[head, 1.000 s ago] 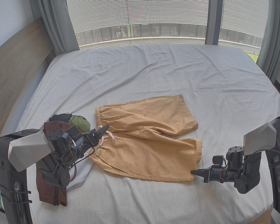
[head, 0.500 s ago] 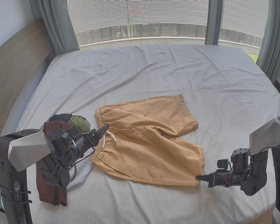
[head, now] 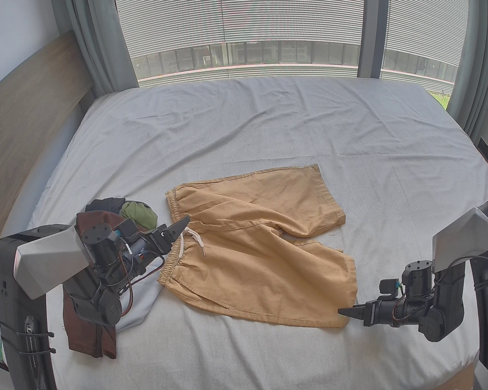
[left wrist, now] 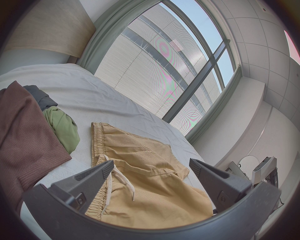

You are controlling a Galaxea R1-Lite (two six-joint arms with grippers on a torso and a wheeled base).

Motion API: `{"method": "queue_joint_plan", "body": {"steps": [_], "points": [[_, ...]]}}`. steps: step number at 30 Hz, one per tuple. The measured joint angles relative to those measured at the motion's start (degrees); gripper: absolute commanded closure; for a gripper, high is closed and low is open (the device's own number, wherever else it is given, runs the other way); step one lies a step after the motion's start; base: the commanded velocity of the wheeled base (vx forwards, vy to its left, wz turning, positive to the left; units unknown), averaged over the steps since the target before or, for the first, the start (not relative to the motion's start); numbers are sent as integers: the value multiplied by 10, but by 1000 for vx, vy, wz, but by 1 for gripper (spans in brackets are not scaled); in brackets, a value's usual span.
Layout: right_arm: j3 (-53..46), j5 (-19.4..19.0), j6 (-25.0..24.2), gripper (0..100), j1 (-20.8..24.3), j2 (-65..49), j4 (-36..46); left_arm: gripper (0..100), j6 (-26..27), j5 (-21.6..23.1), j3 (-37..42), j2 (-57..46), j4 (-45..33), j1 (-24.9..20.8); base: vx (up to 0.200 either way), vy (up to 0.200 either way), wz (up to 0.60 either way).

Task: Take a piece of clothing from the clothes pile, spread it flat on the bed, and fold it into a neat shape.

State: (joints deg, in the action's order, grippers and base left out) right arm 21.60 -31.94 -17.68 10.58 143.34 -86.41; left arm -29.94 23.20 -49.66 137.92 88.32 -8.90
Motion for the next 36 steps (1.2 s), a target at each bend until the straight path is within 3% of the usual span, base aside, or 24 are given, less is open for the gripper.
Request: {"method": "queue_joint_plan", "body": {"steps": [4, 12, 20, 29, 35, 36], "points": [[12, 0, -24, 0, -17, -6, -5, 0, 0, 0, 0, 0, 0, 0, 0, 0, 0], [93, 1, -152, 0, -32, -31, 11, 0, 0, 0, -1, 0, 0, 1, 0, 0, 0], [207, 21, -217, 0, -35, -32, 99, 0, 0, 0, -1, -1, 0, 1, 0, 0, 0], [310, 44, -250, 0, -35, -8, 183, 0, 0, 0, -1, -1, 0, 2, 0, 0, 0], [334, 49, -260, 0, -33, 4, 187, 0, 0, 0, -1, -1, 0, 2, 0, 0, 0], [335, 49, -262, 100, -33, 5, 187, 0, 0, 0, -1, -1, 0, 2, 0, 0, 0]]}}
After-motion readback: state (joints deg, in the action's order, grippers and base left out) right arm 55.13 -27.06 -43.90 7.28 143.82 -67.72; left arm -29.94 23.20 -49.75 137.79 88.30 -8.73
